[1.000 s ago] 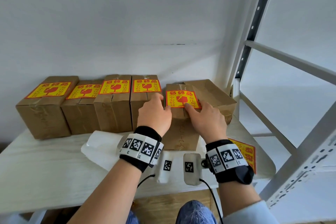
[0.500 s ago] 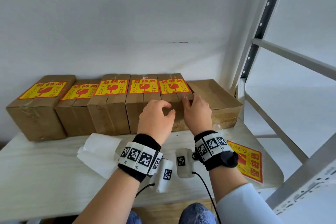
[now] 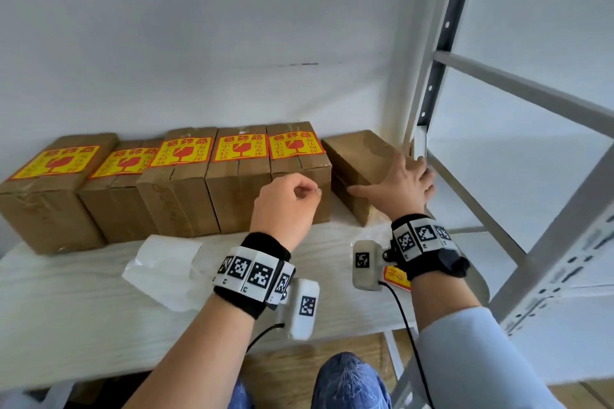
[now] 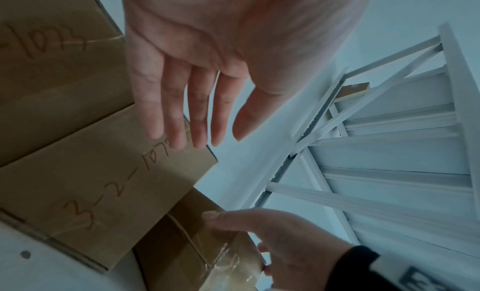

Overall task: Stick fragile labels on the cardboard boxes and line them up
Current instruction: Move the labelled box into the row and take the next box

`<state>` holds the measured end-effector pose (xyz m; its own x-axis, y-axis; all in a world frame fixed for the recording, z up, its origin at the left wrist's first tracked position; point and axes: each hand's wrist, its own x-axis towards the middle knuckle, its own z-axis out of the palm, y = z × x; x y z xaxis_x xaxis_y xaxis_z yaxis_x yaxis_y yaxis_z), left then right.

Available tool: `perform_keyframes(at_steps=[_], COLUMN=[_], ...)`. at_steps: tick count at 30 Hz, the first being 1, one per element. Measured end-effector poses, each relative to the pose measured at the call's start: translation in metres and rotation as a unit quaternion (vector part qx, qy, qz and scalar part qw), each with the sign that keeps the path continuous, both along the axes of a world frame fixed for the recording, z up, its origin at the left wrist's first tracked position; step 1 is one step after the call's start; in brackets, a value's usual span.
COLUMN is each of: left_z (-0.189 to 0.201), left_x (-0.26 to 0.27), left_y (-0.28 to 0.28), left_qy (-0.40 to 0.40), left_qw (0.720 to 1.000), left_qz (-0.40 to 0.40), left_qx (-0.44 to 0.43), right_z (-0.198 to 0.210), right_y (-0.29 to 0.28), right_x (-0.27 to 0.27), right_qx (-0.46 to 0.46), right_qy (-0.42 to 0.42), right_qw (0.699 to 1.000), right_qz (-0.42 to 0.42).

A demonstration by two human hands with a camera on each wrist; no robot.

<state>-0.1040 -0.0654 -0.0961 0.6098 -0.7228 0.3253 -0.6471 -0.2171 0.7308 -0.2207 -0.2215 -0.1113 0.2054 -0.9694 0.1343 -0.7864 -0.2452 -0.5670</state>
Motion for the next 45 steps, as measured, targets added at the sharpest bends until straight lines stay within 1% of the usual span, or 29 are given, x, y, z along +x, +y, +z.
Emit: perform_keyframes(at_steps=[3,7,10,12,14,15,16,17,18,19,21,22,24,25,27,29,31,32,34,37,40,43,45], left_z=[-0.001,0.0,0.0,0.001,0.001,0.0,0.0,0.0,0.001,0.003,0.007,0.009,0.012,0.014,0.018,0.022,0.021,0.019,0.018,0.021,0.022,0.018,0.012], left_x=[-0.006,-0.009,-0.013,-0.018,-0.025,-0.027,-0.031,-0.035,-0.039,-0.043,-0.049,-0.051,-0.055,-0.055,-0.054,-0.052,-0.049,-0.048,-0.048,-0.05,-0.048,-0.044,-0.043], left_y=[-0.003,-0.007,-0.011,-0.014,-0.016,-0.017,-0.017,-0.016,-0.014,-0.012,-0.008,-0.005,0.002,0.006,0.016,0.028,0.04,0.045,0.056,0.072,0.085,0.095,0.101], left_qy=[0.015,0.029,0.052,0.067,0.082,0.091,0.097,0.099,0.1,0.101,0.11,0.117,0.14,0.152,0.163,0.153,0.133,0.126,0.126,0.149,0.159,0.127,0.131], left_qw=[1.0,0.999,0.999,0.998,0.996,0.995,0.995,0.994,0.994,0.993,0.99,0.988,0.981,0.977,0.973,0.976,0.981,0.983,0.983,0.98,0.983,0.991,0.991], left_qz=[-0.01,-0.012,-0.014,-0.019,-0.028,-0.032,-0.037,-0.039,-0.042,-0.044,-0.056,-0.065,-0.081,-0.083,-0.075,-0.052,-0.029,-0.022,-0.019,-0.009,0.017,0.029,0.033], left_qx=[0.002,0.008,0.006,0.003,-0.003,-0.007,-0.013,-0.019,-0.026,-0.036,-0.062,-0.073,-0.104,-0.121,-0.143,-0.148,-0.136,-0.132,-0.131,-0.13,-0.091,-0.014,0.013], right_z=[-0.009,-0.005,-0.001,0.0,0.002,0.003,0.007,0.011,0.014,0.017,0.021,0.021,0.02,0.019,0.017,0.015,0.014,0.014,0.017,0.022,0.026,0.027,0.024], right_y=[-0.009,-0.012,-0.008,-0.002,0.008,0.013,0.019,0.027,0.033,0.04,0.05,0.055,0.065,0.07,0.078,0.088,0.096,0.1,0.109,0.121,0.133,0.144,0.149], right_x=[-0.002,-0.009,-0.02,-0.029,-0.04,-0.044,-0.05,-0.056,-0.062,-0.068,-0.076,-0.078,-0.078,-0.076,-0.072,-0.067,-0.061,-0.058,-0.055,-0.056,-0.061,-0.066,-0.069], right_qx=[0.038,0.042,0.038,0.043,0.06,0.074,0.095,0.127,0.16,0.184,0.229,0.256,0.308,0.324,0.327,0.301,0.26,0.24,0.203,0.15,0.102,0.054,0.035], right_qy=[-0.004,-0.055,-0.137,-0.221,-0.323,-0.384,-0.451,-0.515,-0.562,-0.59,-0.616,-0.615,-0.599,-0.592,-0.59,-0.584,-0.567,-0.564,-0.565,-0.567,-0.559,-0.543,-0.529], right_qw=[0.999,0.997,0.988,0.972,0.941,0.918,0.886,0.847,0.811,0.785,0.747,0.736,0.724,0.721,0.722,0.742,0.774,0.784,0.796,0.808,0.821,0.835,0.844], right_qz=[-0.006,-0.026,-0.054,-0.068,-0.075,-0.07,-0.053,-0.024,0.011,0.044,0.1,0.12,0.152,0.158,0.153,0.134,0.112,0.097,0.075,0.062,0.055,0.072,0.084])
